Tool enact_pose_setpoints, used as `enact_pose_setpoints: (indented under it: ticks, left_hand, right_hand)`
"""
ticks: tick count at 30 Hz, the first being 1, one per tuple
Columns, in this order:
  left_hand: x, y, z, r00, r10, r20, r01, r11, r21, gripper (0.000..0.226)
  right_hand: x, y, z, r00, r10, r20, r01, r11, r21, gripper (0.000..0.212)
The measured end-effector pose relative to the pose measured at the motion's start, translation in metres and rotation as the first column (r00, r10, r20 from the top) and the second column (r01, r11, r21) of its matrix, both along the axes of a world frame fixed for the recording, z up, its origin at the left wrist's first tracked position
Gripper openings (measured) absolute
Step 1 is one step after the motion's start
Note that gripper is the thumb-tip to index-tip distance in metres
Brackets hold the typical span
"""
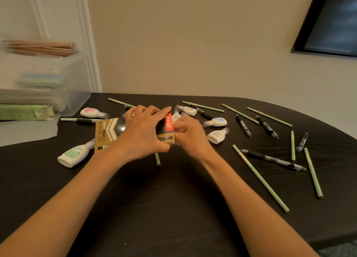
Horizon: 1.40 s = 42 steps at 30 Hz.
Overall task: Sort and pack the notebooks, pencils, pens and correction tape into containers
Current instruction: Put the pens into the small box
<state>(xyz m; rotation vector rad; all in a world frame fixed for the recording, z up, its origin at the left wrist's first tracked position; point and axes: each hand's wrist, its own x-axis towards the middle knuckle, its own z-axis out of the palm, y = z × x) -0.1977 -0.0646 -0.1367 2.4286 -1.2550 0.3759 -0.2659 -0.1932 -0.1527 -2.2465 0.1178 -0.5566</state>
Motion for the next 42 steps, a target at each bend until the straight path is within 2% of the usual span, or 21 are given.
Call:
enact_pose_setpoints:
  ticks: [1,3,7,11,14,17,20,21,23,25,27,32,34,37,42]
  left_hand:
    - [0.000,0.001,-0.001,1.000,0.000,-0.001,0.000,1.000,0.006,0.088]
    - [0.003,0.004,-0.001,0.999,0.030,-0.014,-0.030,1.000,0.007,0.088]
    - [0.007,0.008,0.000,0.998,0.064,-0.022,-0.064,0.998,0.000,0.090]
    - [0.005,0.001,-0.001,0.999,0.039,-0.021,-0.039,0.999,0.017,0.089]
    - [0.010,0.002,-0.001,0.997,0.074,-0.028,-0.073,0.997,0.031,0.089]
    - [0.028,0.008,0.008,0.975,0.222,0.002,-0.222,0.975,0.003,0.090]
    - [0.055,0.019,0.022,0.895,0.445,-0.035,-0.446,0.894,-0.040,0.085]
    - [0.064,0.022,0.025,0.868,0.493,-0.048,-0.495,0.867,-0.046,0.083]
    - [0.080,0.026,0.029,0.830,0.555,-0.053,-0.557,0.830,-0.039,0.081]
    - [0.093,0.027,0.030,0.811,0.582,-0.063,-0.584,0.811,-0.036,0.078]
    - [0.103,0.027,0.028,0.798,0.596,-0.086,-0.600,0.799,-0.034,0.076]
    - [0.124,0.030,0.027,0.769,0.623,-0.144,-0.633,0.773,-0.043,0.071]
    - [0.132,0.033,0.026,0.753,0.637,-0.165,-0.651,0.758,-0.045,0.071]
    - [0.137,0.036,0.025,0.742,0.636,-0.210,-0.659,0.751,-0.053,0.066]
    - [0.144,0.040,0.024,0.730,0.641,-0.237,-0.668,0.742,-0.053,0.064]
  right_hand:
    - [0.004,0.003,-0.003,1.000,0.003,-0.004,-0.003,0.998,-0.062,0.012]
    - [0.007,0.003,-0.005,1.000,0.009,0.000,-0.009,0.997,-0.074,0.017]
    - [0.004,-0.008,-0.004,1.000,-0.018,0.024,0.017,0.998,0.056,0.014]
    - [0.007,-0.006,-0.006,0.998,0.040,-0.054,-0.036,0.997,0.070,0.017]
    - [0.008,-0.007,-0.003,0.995,0.084,-0.058,-0.069,0.972,0.226,0.017]
    - [0.021,-0.013,-0.003,0.995,-0.068,0.070,0.029,0.888,0.459,0.028]
    - [0.047,-0.019,-0.005,0.964,-0.260,0.059,0.181,0.800,0.572,0.033]
    - [0.056,-0.020,-0.007,0.958,-0.284,0.028,0.224,0.808,0.545,0.031]
    - [0.075,-0.014,-0.011,0.955,-0.292,-0.040,0.286,0.885,0.368,0.028]
    - [0.096,-0.006,-0.017,0.960,-0.273,-0.057,0.278,0.951,0.136,0.027]
    - [0.115,0.004,-0.019,0.971,-0.233,-0.062,0.230,0.972,-0.045,0.026]
    - [0.138,0.022,-0.014,0.981,-0.194,-0.016,0.180,0.934,-0.310,0.025]
    - [0.149,0.034,-0.011,0.994,-0.090,-0.061,0.061,0.924,-0.377,0.026]
    - [0.164,0.051,-0.013,0.987,-0.045,-0.157,-0.046,0.845,-0.533,0.027]
    - [0.177,0.060,-0.017,0.989,-0.068,-0.134,-0.028,0.790,-0.612,0.024]
